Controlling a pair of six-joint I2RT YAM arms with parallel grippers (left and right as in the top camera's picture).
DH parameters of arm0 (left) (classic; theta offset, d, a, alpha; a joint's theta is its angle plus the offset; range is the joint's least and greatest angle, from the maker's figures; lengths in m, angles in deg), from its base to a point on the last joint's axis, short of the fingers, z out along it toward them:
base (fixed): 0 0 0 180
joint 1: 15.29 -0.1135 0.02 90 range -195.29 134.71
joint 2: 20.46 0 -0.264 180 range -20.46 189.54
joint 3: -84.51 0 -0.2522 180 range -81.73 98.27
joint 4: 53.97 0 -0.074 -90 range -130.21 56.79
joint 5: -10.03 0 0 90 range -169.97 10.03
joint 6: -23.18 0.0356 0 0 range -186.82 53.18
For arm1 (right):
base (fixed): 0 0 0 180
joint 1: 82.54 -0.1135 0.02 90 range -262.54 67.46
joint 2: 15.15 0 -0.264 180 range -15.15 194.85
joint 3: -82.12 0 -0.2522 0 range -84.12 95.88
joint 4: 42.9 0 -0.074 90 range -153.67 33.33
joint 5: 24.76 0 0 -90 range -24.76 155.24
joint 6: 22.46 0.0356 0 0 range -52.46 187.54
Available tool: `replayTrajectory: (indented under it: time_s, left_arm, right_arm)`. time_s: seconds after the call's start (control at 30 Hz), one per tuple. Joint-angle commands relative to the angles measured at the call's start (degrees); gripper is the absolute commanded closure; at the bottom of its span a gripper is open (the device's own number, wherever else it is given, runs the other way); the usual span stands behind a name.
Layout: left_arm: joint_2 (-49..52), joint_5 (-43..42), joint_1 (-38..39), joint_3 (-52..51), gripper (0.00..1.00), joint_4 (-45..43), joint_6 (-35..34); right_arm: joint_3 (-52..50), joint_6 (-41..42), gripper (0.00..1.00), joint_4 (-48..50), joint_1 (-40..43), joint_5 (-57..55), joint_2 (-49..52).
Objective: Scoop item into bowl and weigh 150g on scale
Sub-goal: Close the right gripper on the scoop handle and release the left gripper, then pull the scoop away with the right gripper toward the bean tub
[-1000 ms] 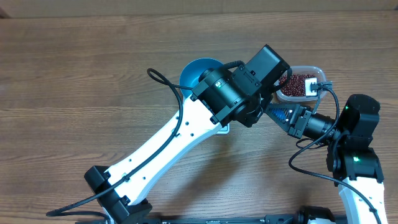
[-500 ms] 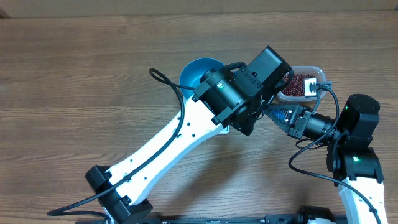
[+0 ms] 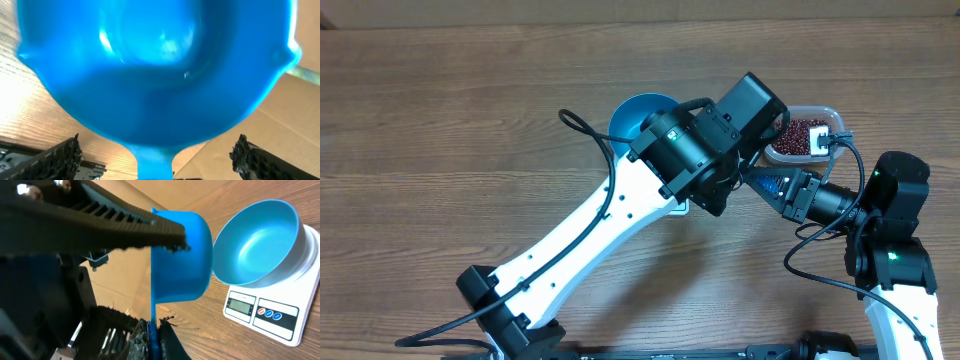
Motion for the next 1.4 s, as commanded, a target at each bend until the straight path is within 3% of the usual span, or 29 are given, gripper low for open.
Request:
replayTrajectory:
  time_s: [0.0,0.53,0.97,1.2,1.37]
  left_arm:
    - [-2.5,0.6,-1.8,0.9,0.0,0.1,3.3]
    - [-10.8,0.4,-10.3,0.9,0.0,6.3,17.0]
    - [-14.0,0.6,-12.2,0.9,0.0,6.7,56.1]
    - [-14.0,0.6,-12.2,0.9,0.01,8.7,74.4]
    - [-14.0,0.8,-12.2,0.9,0.01,8.8,80.2]
  right_arm:
    - [1.1,-0.2,0.96,0.3,0.0,-1.4,-0.6]
    - [1.1,-0.2,0.96,-0.4,0.1,-9.2,-0.6]
    - [5.1,-2.8,0.96,-8.4,0.1,-24.4,-0.6]
    - [15.0,-6.1,0.96,-23.9,0.1,-40.8,0.2]
    - [26.3,-8.1,0.96,-40.9,0.1,-51.6,6.2]
